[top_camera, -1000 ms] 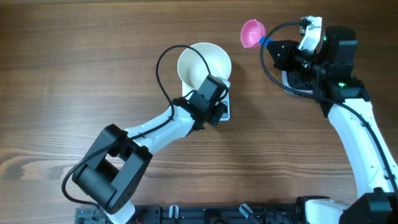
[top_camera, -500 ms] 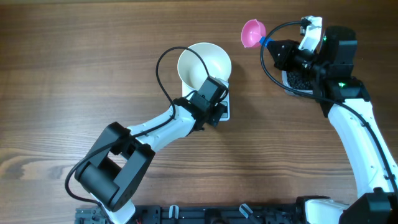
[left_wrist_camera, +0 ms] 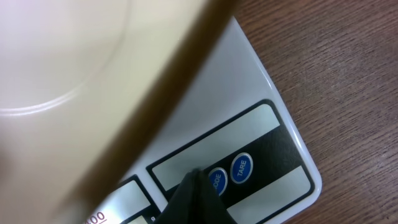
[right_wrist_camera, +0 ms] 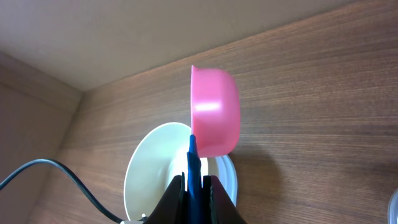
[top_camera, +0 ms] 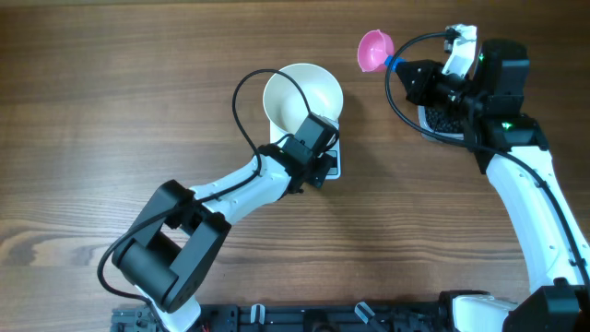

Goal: Scoop item into bowl and weigh 150g on scale

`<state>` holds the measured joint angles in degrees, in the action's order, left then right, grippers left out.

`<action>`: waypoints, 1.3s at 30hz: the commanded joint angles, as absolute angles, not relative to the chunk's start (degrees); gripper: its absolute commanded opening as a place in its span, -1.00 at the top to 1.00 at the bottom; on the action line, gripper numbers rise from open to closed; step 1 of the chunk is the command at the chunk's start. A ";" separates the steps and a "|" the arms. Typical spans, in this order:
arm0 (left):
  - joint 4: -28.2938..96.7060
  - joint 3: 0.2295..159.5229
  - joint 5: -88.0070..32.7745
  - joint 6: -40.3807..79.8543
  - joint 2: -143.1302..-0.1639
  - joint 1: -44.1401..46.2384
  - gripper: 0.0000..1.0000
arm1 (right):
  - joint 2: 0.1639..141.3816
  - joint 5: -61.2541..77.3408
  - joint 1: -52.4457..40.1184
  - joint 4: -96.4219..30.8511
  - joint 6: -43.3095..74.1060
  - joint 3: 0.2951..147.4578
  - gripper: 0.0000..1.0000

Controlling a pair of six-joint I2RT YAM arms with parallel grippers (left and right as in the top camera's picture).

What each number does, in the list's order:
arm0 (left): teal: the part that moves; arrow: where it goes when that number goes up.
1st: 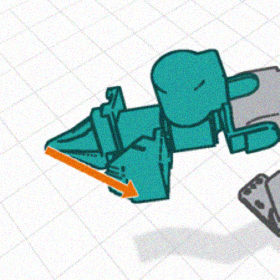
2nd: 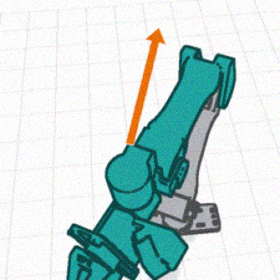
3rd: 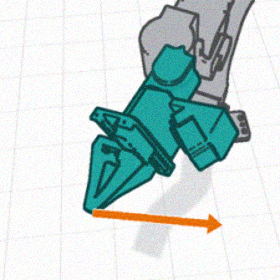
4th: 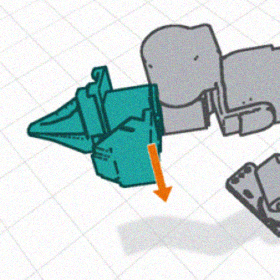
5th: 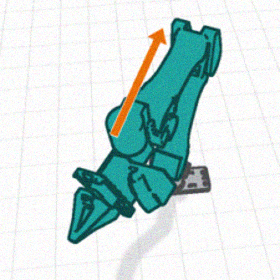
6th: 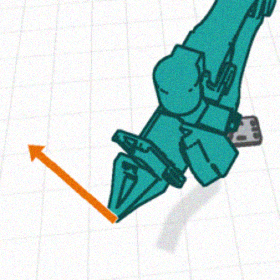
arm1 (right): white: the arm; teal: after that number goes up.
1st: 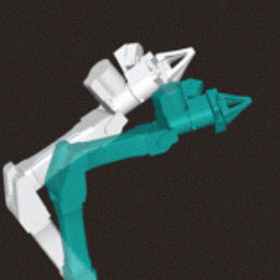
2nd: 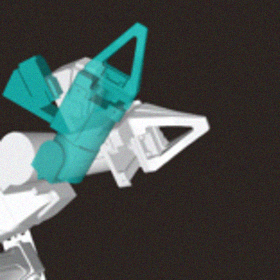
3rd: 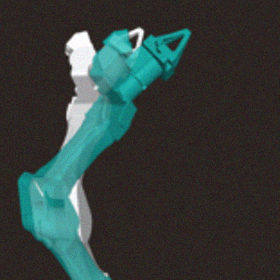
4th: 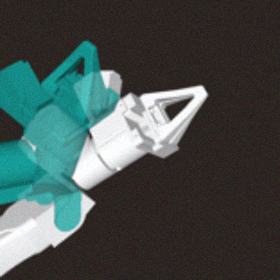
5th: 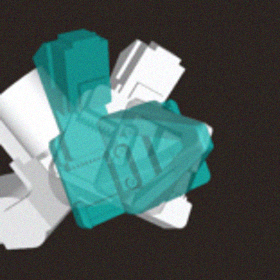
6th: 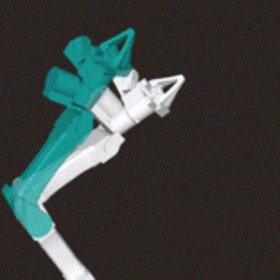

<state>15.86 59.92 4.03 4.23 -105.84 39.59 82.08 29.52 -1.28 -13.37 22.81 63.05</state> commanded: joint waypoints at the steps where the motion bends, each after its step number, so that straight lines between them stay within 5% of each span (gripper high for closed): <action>1: 17.85 58.81 5.89 5.04 -109.12 38.72 0.92 | 82.30 28.93 -1.04 -13.74 21.78 64.16 0.91; 15: 17.61 58.83 7.77 4.99 -108.12 38.83 0.92 | 82.28 28.91 -1.04 -14.15 20.99 64.16 0.91; 26: 25.06 58.89 -0.58 5.02 -80.20 37.04 0.89 | 82.28 28.91 -1.04 -14.11 20.99 64.16 0.91; 29: 29.41 58.87 -0.64 7.77 -79.02 33.52 0.46 | 82.28 28.88 -1.04 -14.00 20.95 64.16 0.91; 39: 38.96 58.87 -3.22 3.86 -79.02 27.88 0.06 | 82.30 28.27 -1.04 -14.02 20.97 64.16 0.91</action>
